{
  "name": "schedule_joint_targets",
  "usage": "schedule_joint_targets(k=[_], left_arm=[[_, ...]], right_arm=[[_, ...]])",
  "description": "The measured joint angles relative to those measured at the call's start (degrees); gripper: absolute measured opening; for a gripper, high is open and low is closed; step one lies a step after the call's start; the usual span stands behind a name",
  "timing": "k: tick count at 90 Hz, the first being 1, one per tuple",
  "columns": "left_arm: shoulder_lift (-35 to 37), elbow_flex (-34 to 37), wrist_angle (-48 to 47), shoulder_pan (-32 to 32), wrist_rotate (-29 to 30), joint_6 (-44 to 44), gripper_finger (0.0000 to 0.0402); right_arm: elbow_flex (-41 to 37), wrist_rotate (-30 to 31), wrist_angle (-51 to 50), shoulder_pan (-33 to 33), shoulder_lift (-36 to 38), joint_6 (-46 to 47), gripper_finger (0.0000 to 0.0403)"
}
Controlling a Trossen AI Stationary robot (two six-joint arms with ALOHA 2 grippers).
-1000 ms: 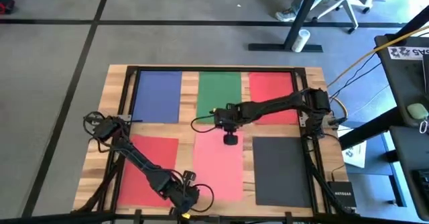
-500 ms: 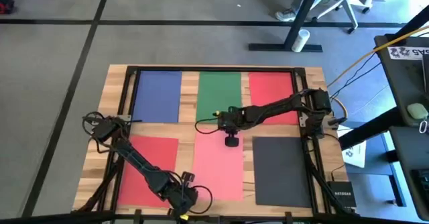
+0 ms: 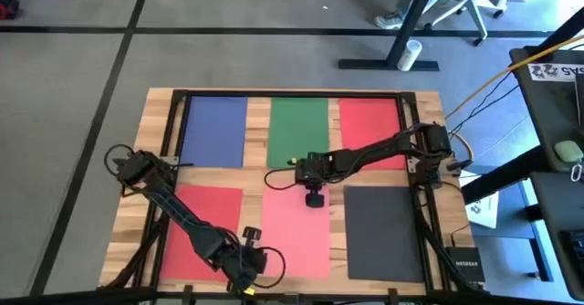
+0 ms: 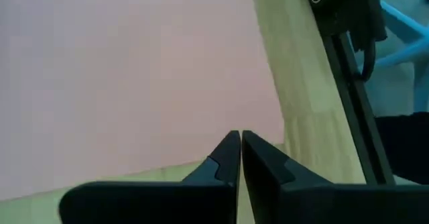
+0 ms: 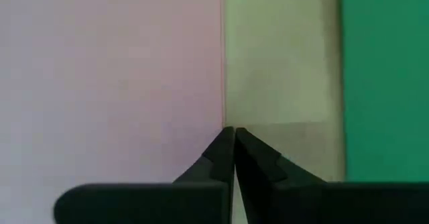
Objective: Organize paper
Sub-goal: Stack the pink paper on top of the other pink paper
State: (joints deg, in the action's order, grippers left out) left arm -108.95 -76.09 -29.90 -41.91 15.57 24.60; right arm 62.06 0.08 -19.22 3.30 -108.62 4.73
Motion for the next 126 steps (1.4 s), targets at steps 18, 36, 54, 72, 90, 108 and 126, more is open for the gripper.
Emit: schedule_joint_targets(k=[18, 36, 54, 72, 90, 108, 126], left_arm=[[0.03, 0.0, -1.81, 0.02, 0.79, 0.42, 0.0], [0.1, 0.0, -2.04, 0.02, 0.81, 0.46, 0.0], [0.1, 0.0, -2.28, 0.07, 1.15, 0.48, 0.0], [0.74, 0.0, -8.73, 0.08, 1.42, 0.21, 0.0], [4.78, 0.0, -23.89, 1.83, 1.35, -1.28, 0.0], [12.65, 2.87, -27.39, 7.51, -0.14, -7.78, 0.0], [22.47, 12.23, -21.0, 15.52, -7.95, -16.5, 0.0]], right_arm=[[0.0, -0.03, 0.14, 0.91, 0.0, 1.01, 0.0], [-0.04, -1.44, 1.6, 1.71, -0.07, 1.25, 0.0], [-0.04, -1.4, 1.92, 1.72, -0.07, 1.23, 0.0], [-0.04, 0.3, 1.44, 1.61, -0.02, 1.03, 0.0], [-0.02, 0.32, 0.05, 1.61, 0.14, 1.01, 0.0], [0.11, 0.32, -2.34, 1.63, 0.3, 0.76, 0.0], [0.17, 0.32, -4.61, 1.63, 0.68, -1.4, 0.0]])
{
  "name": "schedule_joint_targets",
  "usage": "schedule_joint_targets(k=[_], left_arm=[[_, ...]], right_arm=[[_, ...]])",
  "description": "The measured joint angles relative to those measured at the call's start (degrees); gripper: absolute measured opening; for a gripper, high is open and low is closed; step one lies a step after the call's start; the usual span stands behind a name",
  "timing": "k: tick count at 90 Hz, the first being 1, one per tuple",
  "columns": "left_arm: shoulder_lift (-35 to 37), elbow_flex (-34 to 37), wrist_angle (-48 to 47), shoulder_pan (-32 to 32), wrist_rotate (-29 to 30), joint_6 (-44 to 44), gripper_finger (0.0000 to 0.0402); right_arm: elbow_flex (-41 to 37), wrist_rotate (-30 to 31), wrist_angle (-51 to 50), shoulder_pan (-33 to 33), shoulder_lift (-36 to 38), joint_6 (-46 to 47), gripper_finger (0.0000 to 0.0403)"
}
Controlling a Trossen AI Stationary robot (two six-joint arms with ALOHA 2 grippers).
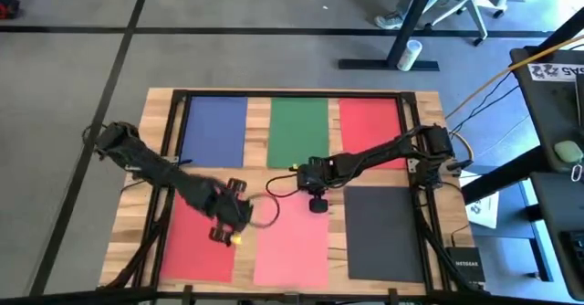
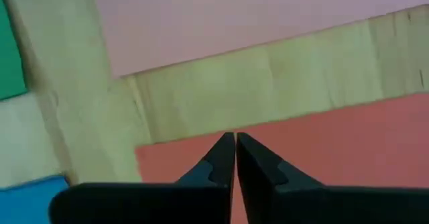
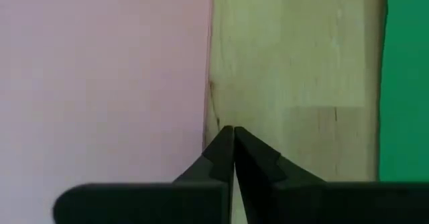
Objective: Organize paper
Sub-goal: Stack the pink paper on top of the other pink paper, then stack the red paper on top of the other red paper
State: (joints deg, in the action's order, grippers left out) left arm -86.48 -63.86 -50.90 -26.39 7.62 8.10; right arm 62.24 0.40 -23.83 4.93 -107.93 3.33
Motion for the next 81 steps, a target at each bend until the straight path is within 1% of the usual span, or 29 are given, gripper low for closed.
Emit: schedule_joint_targets(k=[7, 13, 25, 35, 45, 55, 70, 81], left_arm=[[2.43, 3.77, 3.83, 3.48, -5.3, -3.25, 0.0], [3.3, 6.3, 4.64, 6.47, -8.42, -5.97, 0.0], [3.67, 10.15, 4.99, 12.68, -9.98, -13.11, 0.0], [3.67, 11.87, 5.34, 17.85, -11.82, -18.12, 0.0], [3.67, 12.91, 5.48, 22.72, -14.21, -21.03, 0.0], [3.59, 13.82, 5.67, 26.94, -14.34, -23.56, 0.0003], [3.08, 13.93, 5.68, 31.16, -15.16, -27.05, 0.0029], [1.81, 13.93, 5.75, 32.56, -21.13, -28.23, 0.0058]], right_arm=[[0.0, 0.0, -1.34, 0.0, 0.42, -0.76, 0.0], [-0.18, -0.01, -4.33, 0.0, 1.21, -1.15, 0.0], [-0.26, 0.0, -9.5, 0.0, 3.63, -2.0, 0.0], [-0.26, 0.47, -12.73, 0.0, 6.23, -2.03, 0.0], [-0.24, 0.57, -14.53, 0.0, 8.4, -2.01, 0.0], [-0.23, 1.58, -15.19, 0.0, 9.54, -2.0, 0.0], [-0.22, 1.99, -15.47, -0.02, 9.81, -2.01, 0.0], [-0.22, 1.99, -15.41, -0.04, 9.81, -2.06, 0.0]])
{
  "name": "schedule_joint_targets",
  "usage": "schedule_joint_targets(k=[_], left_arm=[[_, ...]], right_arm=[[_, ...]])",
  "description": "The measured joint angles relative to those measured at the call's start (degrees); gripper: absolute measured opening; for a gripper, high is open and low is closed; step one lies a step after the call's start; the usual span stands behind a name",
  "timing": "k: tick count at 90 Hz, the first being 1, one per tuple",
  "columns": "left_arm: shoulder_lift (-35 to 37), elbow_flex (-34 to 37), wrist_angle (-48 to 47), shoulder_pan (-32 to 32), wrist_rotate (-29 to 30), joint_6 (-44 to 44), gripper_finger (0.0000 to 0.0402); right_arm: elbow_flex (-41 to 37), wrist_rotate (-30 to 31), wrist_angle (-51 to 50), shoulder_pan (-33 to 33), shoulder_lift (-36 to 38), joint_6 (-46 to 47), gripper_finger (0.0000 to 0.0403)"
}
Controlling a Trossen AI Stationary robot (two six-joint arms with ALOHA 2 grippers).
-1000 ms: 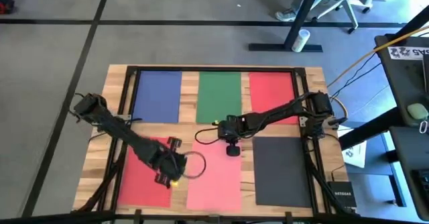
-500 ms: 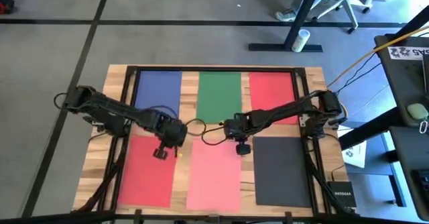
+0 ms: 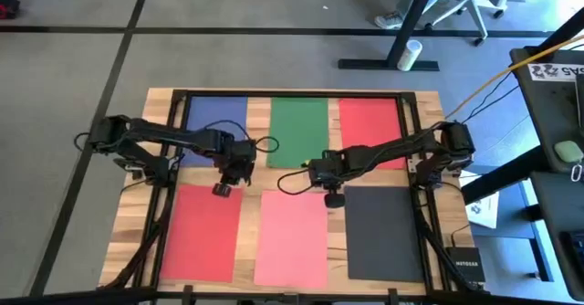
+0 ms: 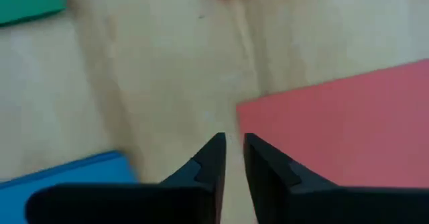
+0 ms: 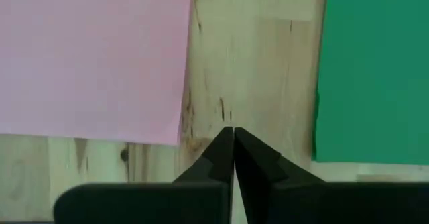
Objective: Organize paper
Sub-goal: Stack the red paper on top of the other red paper
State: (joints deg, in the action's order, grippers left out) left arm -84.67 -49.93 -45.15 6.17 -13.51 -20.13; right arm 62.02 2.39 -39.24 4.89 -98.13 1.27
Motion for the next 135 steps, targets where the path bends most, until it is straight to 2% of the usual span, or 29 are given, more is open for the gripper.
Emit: schedule_joint_targets(k=[6, 33, 75, 84, 97, 115, 135], left_arm=[[-1.35, 0.0, -0.05, -0.15, -1.63, -0.2, 0.0072], [-7.27, -0.02, 1.75, -0.41, -0.23, -4.41, 0.0115], [-11.95, -0.28, 5.04, -1.9, -2.94, -3.28, 0.0125], [-12.52, -0.22, 5.88, -2.55, -1.84, -2.77, 0.0125], [-12.7, -0.24, 6.25, -3.83, 1.48, -2.27, 0.0096], [-12.82, -0.26, 6.48, -4.59, 2.75, -2.33, 0.0012], [-12.14, -0.66, 4.98, -4.63, 2.4, -1.06, 0.0001]], right_arm=[[0.0, 0.0, 0.05, 0.0, 0.0, -0.08, 0.0], [0.0, 0.0, 0.12, -0.04, 0.0, -1.65, 0.0], [0.02, 0.0, 0.46, -0.04, 0.0, -1.74, 0.0], [0.02, 0.0, 0.45, -0.04, 0.0, -1.72, 0.0], [0.04, 0.0, 0.47, -0.04, 0.0, -1.71, 0.0], [0.04, 0.0, 0.57, -0.02, 0.0, -1.67, 0.0], [0.04, 0.0, 0.57, -0.04, 0.0, -1.63, 0.0]])
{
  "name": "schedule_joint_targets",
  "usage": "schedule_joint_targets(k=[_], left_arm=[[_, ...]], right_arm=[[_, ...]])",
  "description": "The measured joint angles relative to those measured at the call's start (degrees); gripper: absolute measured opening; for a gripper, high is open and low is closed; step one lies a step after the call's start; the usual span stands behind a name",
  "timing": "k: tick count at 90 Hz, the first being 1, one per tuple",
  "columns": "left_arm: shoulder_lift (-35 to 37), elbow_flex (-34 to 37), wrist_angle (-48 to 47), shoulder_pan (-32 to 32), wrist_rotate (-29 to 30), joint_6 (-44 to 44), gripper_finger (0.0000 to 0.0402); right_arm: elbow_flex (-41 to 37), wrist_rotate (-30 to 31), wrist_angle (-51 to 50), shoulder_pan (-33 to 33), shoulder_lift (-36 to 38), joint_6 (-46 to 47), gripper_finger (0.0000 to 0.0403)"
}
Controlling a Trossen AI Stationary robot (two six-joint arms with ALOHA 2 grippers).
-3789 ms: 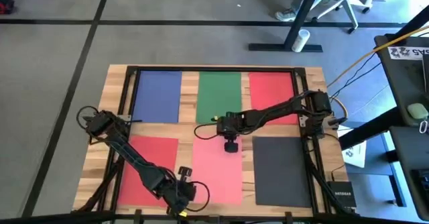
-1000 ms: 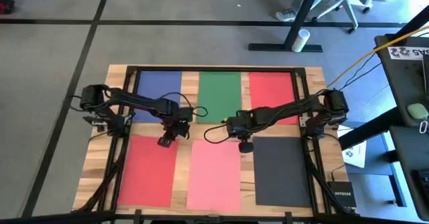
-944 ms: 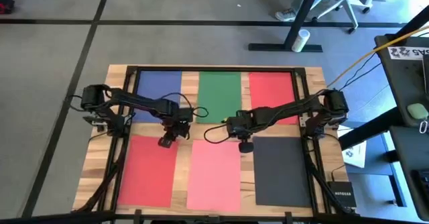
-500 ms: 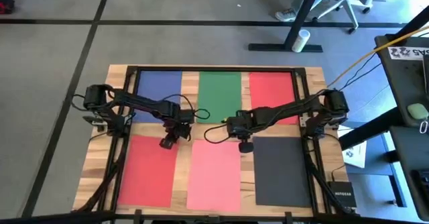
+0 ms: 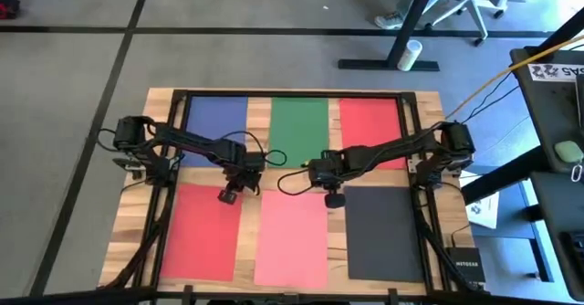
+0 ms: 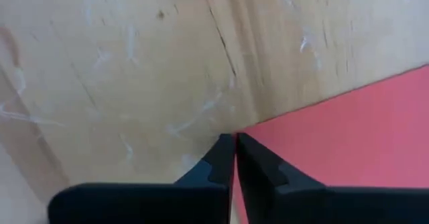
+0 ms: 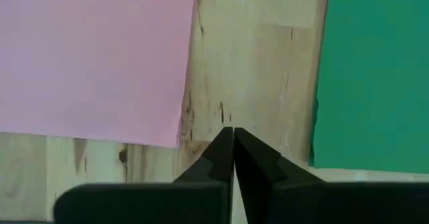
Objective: Organize paper
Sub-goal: Stack the red paper on top of the other red paper
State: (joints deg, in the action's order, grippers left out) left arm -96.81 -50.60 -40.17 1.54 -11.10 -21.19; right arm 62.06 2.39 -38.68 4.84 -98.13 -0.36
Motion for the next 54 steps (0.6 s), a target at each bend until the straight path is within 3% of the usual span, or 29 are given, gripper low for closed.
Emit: schedule_joint_targets(k=[23, 41, 54], left_arm=[[3.09, -4.86, -5.16, -0.11, -0.04, -0.29, 0.0], [4.34, -9.04, -9.91, 0.34, 5.17, -1.55, 0.0], [4.93, -11.57, -12.24, 2.7, 7.38, -1.79, 0.0]], right_arm=[[0.02, -0.01, -0.1, 0.01, 0.0, -0.06, 0.0], [0.02, 0.06, 0.0, 0.0, -0.02, -0.13, 0.0], [0.02, 1.21, 7.59, 0.01, -0.01, 0.67, 0.0]])
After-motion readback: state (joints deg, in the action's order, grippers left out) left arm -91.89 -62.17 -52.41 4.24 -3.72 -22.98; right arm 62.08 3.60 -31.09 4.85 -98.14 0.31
